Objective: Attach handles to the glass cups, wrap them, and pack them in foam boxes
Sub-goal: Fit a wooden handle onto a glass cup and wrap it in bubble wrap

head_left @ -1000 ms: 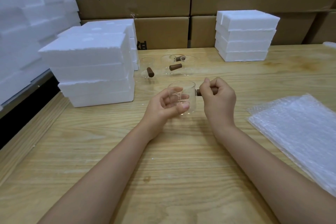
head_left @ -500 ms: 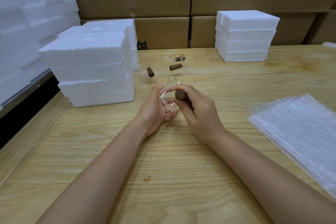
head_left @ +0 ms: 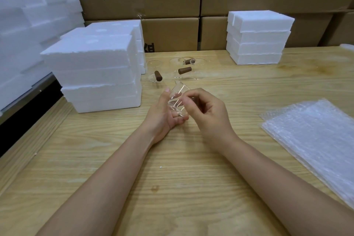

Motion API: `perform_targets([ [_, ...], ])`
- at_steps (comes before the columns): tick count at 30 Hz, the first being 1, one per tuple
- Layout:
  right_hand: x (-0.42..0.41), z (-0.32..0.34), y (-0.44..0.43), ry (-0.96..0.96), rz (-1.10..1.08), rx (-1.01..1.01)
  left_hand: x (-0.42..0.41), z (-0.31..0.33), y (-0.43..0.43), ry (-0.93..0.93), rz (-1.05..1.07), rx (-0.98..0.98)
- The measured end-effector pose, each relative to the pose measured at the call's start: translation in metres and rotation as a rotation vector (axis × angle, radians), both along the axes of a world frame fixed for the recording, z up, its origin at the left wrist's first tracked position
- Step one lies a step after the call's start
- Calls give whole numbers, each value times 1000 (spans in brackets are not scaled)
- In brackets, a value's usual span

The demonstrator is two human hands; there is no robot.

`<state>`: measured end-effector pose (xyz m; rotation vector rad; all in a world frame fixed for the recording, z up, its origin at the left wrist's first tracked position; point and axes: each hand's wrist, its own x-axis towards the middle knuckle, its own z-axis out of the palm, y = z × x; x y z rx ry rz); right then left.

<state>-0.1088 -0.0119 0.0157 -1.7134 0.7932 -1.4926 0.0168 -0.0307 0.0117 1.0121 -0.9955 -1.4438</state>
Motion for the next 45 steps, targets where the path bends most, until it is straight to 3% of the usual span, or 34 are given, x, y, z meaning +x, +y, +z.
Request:
perform_targets([
  [6, 0, 5, 0, -87, 123, 85, 1, -1, -1, 1, -8, -4],
  [12, 0, 5, 2, -36, 244, 57, 6, -2, -3, 59, -60, -12],
  [15, -1, 3, 3, 81, 105, -36, 5, -1, -3, 87, -73, 6],
  [19, 0, -4, 3, 277, -235, -315, 4, -1, 1, 33, -116, 17],
  [21, -2, -8, 2, 287, -355, -373, 2, -1, 2, 46, -111, 21],
  [25, -13, -6, -5, 135, -443, -189, 6, -3, 4, 153, -146, -20],
  [34, -15, -2, -16, -109, -429, 158, 0, -8, 6, 25, -128, -260],
  [42, -16, 1, -24, -398, -333, 608, -13, -17, 5, -372, 133, -584],
  [45, -17, 0, -24, -407, -314, 681, -16, -21, 3, -485, 209, -672],
])
